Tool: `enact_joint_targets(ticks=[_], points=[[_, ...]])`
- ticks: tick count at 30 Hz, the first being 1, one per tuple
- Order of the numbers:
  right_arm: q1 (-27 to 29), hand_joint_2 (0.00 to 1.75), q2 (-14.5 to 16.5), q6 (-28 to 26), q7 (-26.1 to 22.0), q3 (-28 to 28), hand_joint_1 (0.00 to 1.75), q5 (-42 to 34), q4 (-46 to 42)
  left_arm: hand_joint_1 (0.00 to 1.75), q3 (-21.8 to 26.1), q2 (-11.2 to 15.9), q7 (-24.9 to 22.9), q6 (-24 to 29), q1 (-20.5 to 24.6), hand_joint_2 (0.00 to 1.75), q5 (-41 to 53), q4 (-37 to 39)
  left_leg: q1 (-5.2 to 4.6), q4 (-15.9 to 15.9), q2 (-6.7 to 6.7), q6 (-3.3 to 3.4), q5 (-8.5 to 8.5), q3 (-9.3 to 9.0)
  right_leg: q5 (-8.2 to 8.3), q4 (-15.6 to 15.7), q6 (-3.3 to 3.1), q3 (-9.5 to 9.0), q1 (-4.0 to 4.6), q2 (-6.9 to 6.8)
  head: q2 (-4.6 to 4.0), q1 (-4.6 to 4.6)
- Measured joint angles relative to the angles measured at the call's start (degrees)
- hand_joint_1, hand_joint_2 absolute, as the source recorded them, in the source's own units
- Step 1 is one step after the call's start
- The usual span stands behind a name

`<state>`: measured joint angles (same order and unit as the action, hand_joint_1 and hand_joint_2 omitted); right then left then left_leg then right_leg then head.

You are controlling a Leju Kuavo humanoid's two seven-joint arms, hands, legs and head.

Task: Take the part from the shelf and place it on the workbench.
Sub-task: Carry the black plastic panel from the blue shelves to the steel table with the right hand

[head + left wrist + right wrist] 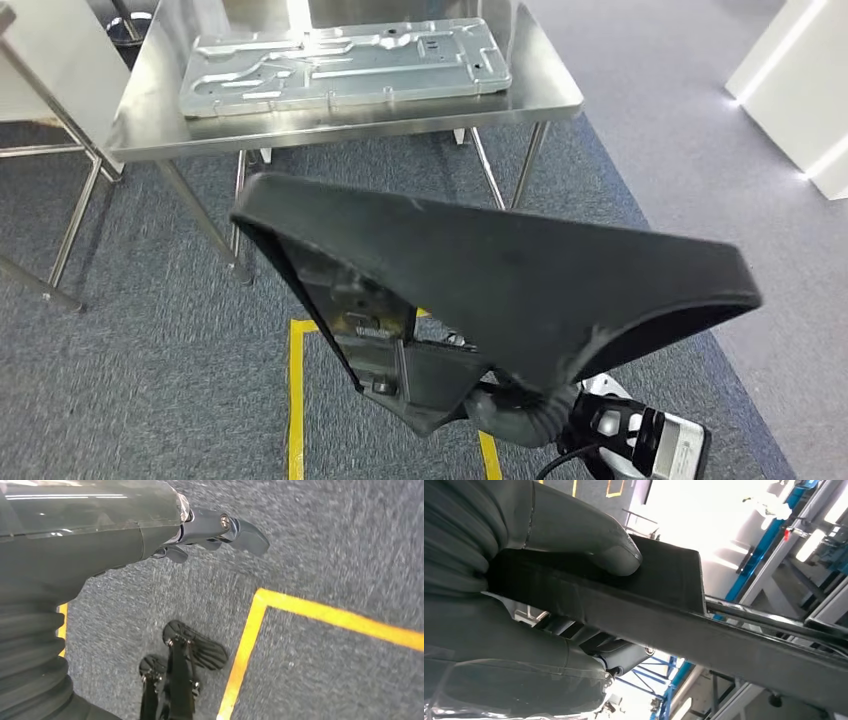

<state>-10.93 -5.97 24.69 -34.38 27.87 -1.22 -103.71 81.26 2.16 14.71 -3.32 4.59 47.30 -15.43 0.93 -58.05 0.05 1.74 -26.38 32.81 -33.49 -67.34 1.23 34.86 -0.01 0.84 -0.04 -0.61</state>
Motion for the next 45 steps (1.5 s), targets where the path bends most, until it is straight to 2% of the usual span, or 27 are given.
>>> enact_joint_targets(ticks=[1,2,3,4,6,7,8,11,13,14,16,17,18,19,21,23,25,28,30,32,33,34,36,38,39,43,45], points=[[0.1,1.75,0.0,0.0,0.0,0.0,1.64,0.0,0.0,0.00,0.0,0.0,0.0,0.0,0.0,1.75,0.0,0.0,0.00,0.0,0.03,0.06,-0.30,-0.34,-0.91,-4.0,0.20,2.71,-0.23,-0.11,0.00,0.00],[0.2,1.75,0.0,0.0,0.0,0.0,1.64,0.0,0.1,0.00,0.0,0.0,0.0,0.0,0.0,1.75,-0.1,0.0,0.01,0.0,0.05,0.03,-0.64,-0.72,-0.91,-6.6,0.36,4.87,-0.45,-0.17,0.00,-0.01],[0.2,1.75,0.0,-0.1,0.0,0.0,1.64,0.1,0.1,0.00,0.0,0.0,0.0,0.0,-0.1,1.75,-0.1,0.0,0.03,0.0,0.06,-0.04,-1.01,-1.19,0.25,-7.2,0.46,6.04,-0.63,-0.22,0.00,-0.01],[0.3,1.75,0.0,-0.3,0.0,0.0,1.64,0.5,0.1,0.00,0.0,0.0,0.0,0.0,-0.1,1.75,-0.1,0.0,0.06,0.0,0.00,-0.17,-1.41,-1.78,2.55,-5.3,0.48,5.99,-0.75,-0.29,0.00,-0.01],[0.5,1.75,0.0,-1.0,-0.1,-0.1,1.64,1.9,0.1,0.00,0.0,-0.1,0.0,0.0,-0.1,1.75,-0.1,0.0,0.15,0.0,-0.37,-0.69,-2.30,-2.91,7.85,2.2,0.41,3.50,-0.89,0.22,0.00,0.00],[0.8,1.75,0.0,-1.4,-0.3,-0.1,1.64,2.8,0.1,0.00,0.0,-0.1,0.0,0.0,0.0,1.75,-0.2,0.0,0.15,0.0,-0.60,-1.04,-2.68,-3.20,9.34,5.6,0.31,2.21,-0.85,0.68,0.00,0.01],[1.2,1.75,0.0,-1.9,-0.6,-0.2,1.64,3.7,0.1,0.00,0.0,-0.1,0.0,0.0,0.1,1.75,-0.2,0.0,0.18,0.1,-0.82,-1.38,-2.92,-3.26,9.86,7.6,0.19,1.42,-0.78,1.08,0.00,0.02],[2.0,1.75,-0.1,-3.0,-1.5,-0.3,1.64,5.7,0.2,0.00,0.0,-0.1,0.2,0.0,0.2,1.75,-0.3,0.0,0.31,0.5,-1.20,-2.35,-3.31,-3.37,9.13,8.6,-0.63,0.92,-0.57,0.96,0.00,0.08],[2.3,1.75,-0.2,-3.7,-2.2,-0.3,1.64,6.5,0.2,0.00,0.0,-0.1,0.3,0.0,0.2,1.75,-0.3,0.0,0.35,-1.3,-0.99,-2.83,-4.47,-2.93,8.87,9.3,-1.41,0.15,-0.69,0.41,0.00,0.13],[2.5,1.75,-0.2,-4.0,-2.6,-0.3,1.64,6.7,0.3,0.00,0.0,-0.1,0.4,0.0,0.2,1.75,-0.4,0.0,0.38,-4.0,-0.81,-2.95,-5.75,-1.69,8.69,9.5,-1.81,-0.30,-0.69,0.01,0.00,0.16],[2.9,1.75,-0.4,-4.3,-3.0,-0.3,1.64,7.0,0.4,0.00,0.0,-0.1,0.5,0.0,0.1,1.75,-0.4,0.0,0.37,-11.8,-0.60,-3.08,-8.70,2.73,8.11,9.6,-2.43,-0.90,-0.36,-0.82,0.00,0.19],[3.2,1.75,-0.4,-4.4,-3.1,-0.3,1.64,7.1,0.5,0.00,0.0,-0.1,0.5,0.0,0.0,1.75,-0.4,0.0,0.37,-14.9,-0.57,-3.12,-9.35,4.84,7.80,9.5,-2.58,-1.17,-0.19,-1.18,0.00,0.19],[3.3,1.75,-0.5,-4.5,-3.2,-0.3,1.64,7.2,0.6,0.00,0.0,-0.1,0.5,0.0,-0.2,1.75,-0.4,0.0,0.37,-16.2,-0.52,-3.10,-8.87,6.10,7.47,9.5,-2.67,-1.51,-0.02,-1.50,0.00,0.19],[3.5,1.75,-0.5,-4.6,-3.2,-0.3,1.64,7.2,0.7,0.00,0.0,-0.1,0.6,0.0,-0.4,1.75,-0.4,0.0,0.37,-15.3,-0.42,-3.02,-7.25,6.29,7.11,9.5,-2.71,-1.93,0.12,-1.81,0.00,0.19],[3.6,1.75,-0.6,-4.8,-3.1,-0.3,1.64,7.2,0.7,0.00,0.0,0.0,0.6,0.0,-0.5,1.75,-0.4,0.0,0.27,-8.4,-0.12,-2.55,-2.38,4.01,6.31,9.3,-2.55,-2.90,0.33,-2.22,0.00,0.17],[3.7,1.75,-0.6,-5.0,-3.1,-0.3,1.64,6.8,0.7,0.00,0.0,0.0,0.8,0.0,-0.5,1.75,-0.3,0.0,-0.09,-2.5,0.14,-1.95,0.14,1.65,5.66,9.1,-2.11,-3.34,0.55,-2.49,0.00,0.14],[3.9,1.75,-0.7,-5.0,-3.2,-0.4,1.64,6.2,0.7,0.00,0.0,0.0,0.9,-0.1,-0.6,1.75,-0.3,0.0,-0.45,-1.2,0.19,-1.51,0.09,1.13,5.42,9.0,-1.66,-3.31,0.62,-2.67,0.00,0.14],[4.2,1.75,-0.7,-5.0,-3.4,-0.4,1.64,5.8,0.6,0.00,0.0,0.0,1.0,-0.1,-0.8,1.75,-0.3,0.0,-0.10,-0.4,0.13,-0.82,0.17,0.52,4.51,8.0,-0.77,-3.25,0.52,-2.21,0.00,0.09],[4.4,1.75,-0.7,-5.0,-3.8,-0.5,1.64,5.7,0.6,0.00,0.0,-0.1,1.1,-0.1,-0.7,1.75,-0.3,0.0,0.15,0.0,0.12,-0.37,0.15,-0.07,1.92,2.8,-0.11,-0.68,0.15,-1.49,0.00,-0.03],[4.8,1.75,-0.7,-4.9,-4.0,-0.6,1.64,5.7,0.6,0.00,0.0,-0.1,1.2,-0.2,-0.6,1.75,-0.3,0.0,0.17,0.1,0.02,-0.16,-0.10,-0.24,-0.69,-4.8,0.35,3.95,-0.27,-1.22,0.00,-0.07],[5.0,1.75,-0.7,-4.9,-4.1,-0.6,1.64,5.7,0.6,0.00,0.0,-0.1,1.2,-0.2,-0.6,1.75,-0.4,0.0,0.18,0.0,-0.07,-0.17,-0.28,-0.36,-0.76,-7.0,0.52,5.60,-0.48,-1.20,0.00,-0.07],[5.2,1.75,-0.7,-4.8,-4.1,-0.6,1.64,5.7,0.6,0.00,0.0,-0.1,1.2,-0.2,-0.6,1.75,-0.4,0.0,0.21,0.0,-0.16,-0.26,-0.49,-0.57,0.34,-7.1,0.65,6.17,-0.67,-1.19,0.00,-0.07],[5.2,1.75,-0.7,-4.8,-4.1,-0.6,1.64,5.7,0.6,0.00,0.0,-0.2,1.2,-0.2,-0.6,1.75,-0.6,0.0,0.32,-0.1,-0.37,-0.66,-1.05,-1.30,5.13,-0.8,0.74,3.88,-1.04,-1.19,0.00,-0.08],[5.2,1.75,-0.7,-4.7,-4.1,-0.6,1.64,5.7,0.6,0.00,0.0,-0.2,1.3,-0.2,-0.5,1.75,-0.8,0.0,0.23,-0.2,-0.57,-1.33,-1.68,-1.77,8.00,6.2,0.54,0.79,-1.03,-1.06,0.00,-0.08],[5.2,1.75,-0.7,-4.7,-4.1,-0.6,1.64,5.7,0.6,0.00,0.0,-0.2,1.3,-0.2,-0.4,1.75,-0.9,0.0,0.15,-0.2,-0.61,-1.70,-1.91,-1.85,8.20,7.8,0.32,0.11,-0.92,-0.98,0.00,-0.06],[5.2,1.75,-0.7,-4.3,-4.1,-0.6,1.64,5.7,0.3,0.00,0.0,-0.3,1.4,-0.2,-0.3,1.75,-1.1,0.0,0.29,-0.4,-0.49,-3.06,-2.87,-2.22,7.47,8.8,-1.37,-0.71,-0.76,-0.84,0.00,0.02],[5.1,1.75,-0.6,-3.9,-4.1,-0.6,1.64,5.6,0.2,0.00,0.0,-0.3,1.4,-0.2,-0.3,1.75,-1.2,0.0,0.40,-5.1,-0.38,-3.30,-5.18,-0.35,7.12,9.1,-2.21,-1.59,-0.74,-0.97,0.00,0.14]])
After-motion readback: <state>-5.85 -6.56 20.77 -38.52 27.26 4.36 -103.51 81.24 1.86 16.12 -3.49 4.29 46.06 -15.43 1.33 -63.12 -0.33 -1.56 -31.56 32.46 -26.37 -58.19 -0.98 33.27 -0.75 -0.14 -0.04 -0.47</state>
